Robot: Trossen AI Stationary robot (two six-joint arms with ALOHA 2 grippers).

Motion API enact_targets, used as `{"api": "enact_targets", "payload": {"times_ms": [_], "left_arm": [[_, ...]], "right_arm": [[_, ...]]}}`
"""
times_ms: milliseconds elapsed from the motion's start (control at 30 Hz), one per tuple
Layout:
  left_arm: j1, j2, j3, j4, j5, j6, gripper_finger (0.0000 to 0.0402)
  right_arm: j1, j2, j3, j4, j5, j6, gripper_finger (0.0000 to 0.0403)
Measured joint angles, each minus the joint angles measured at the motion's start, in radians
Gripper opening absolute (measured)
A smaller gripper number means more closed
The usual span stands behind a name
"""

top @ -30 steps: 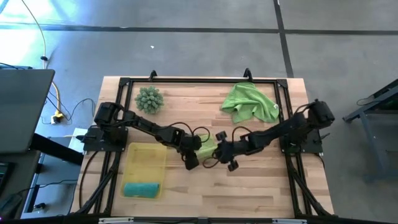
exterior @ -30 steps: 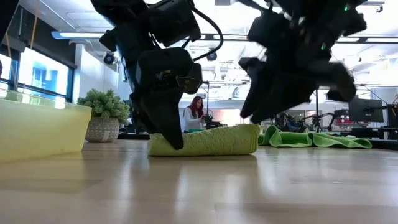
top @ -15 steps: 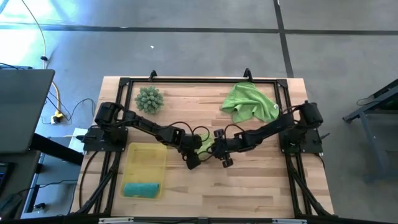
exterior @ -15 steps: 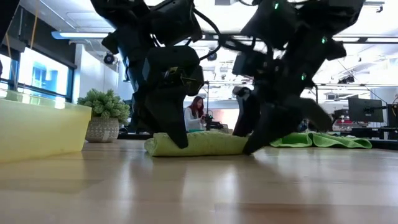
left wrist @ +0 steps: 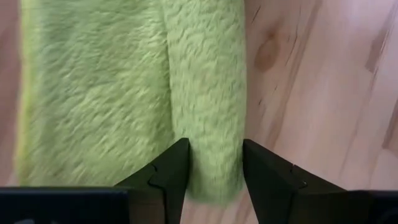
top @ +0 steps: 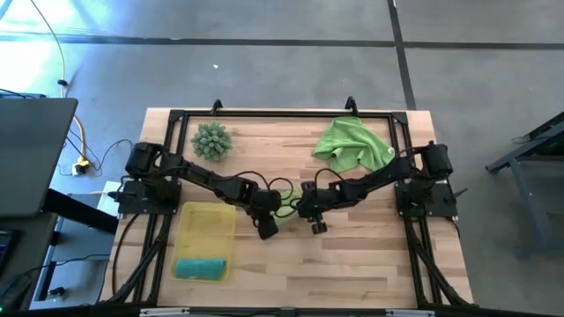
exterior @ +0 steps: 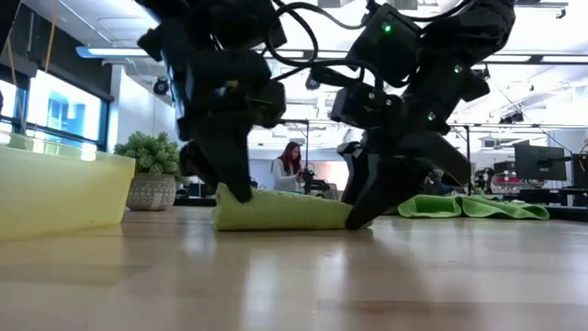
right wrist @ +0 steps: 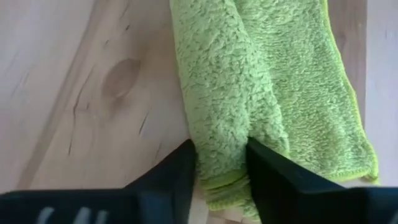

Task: Roll microfiber towels into tight, uniform cylinder then place into a basket
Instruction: Roll the light green towel

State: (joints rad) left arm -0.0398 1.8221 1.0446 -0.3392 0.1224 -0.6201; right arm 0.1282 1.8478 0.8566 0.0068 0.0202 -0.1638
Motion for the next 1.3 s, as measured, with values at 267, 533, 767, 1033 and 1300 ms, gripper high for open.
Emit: {"api": "enact_targets", "payload": {"times_ms": [267, 533, 767, 1033, 1300], "left_arm": [[-0.002, -0.037, 0.002, -0.197, -0.068, 0.036, 0.0138], [-0.018, -0.05, 0.004, -0.191, -0.177, 0.088, 0.0138], [-0.072, -0.112, 0.004, -0.225, -0.208, 0.186, 0.0138], [-0.16, -0.12, 0.006, 0.003, -0.345, 0.272, 0.014], [-0.182, -0.046, 0.006, 0.09, -0.529, 0.32, 0.0158]], "right_arm": [[-0.028, 0.001, 0.0, -0.002, -0.097, 0.102, 0.0051], [-0.116, 0.001, 0.0, -0.032, -0.293, 0.276, 0.0036], [-0.186, 0.003, -0.003, -0.057, -0.413, 0.342, 0.0035], [-0.234, 0.005, -0.004, -0.074, -0.515, 0.382, 0.0035], [-0.253, 0.005, -0.005, -0.092, -0.561, 0.412, 0.0035]]}}
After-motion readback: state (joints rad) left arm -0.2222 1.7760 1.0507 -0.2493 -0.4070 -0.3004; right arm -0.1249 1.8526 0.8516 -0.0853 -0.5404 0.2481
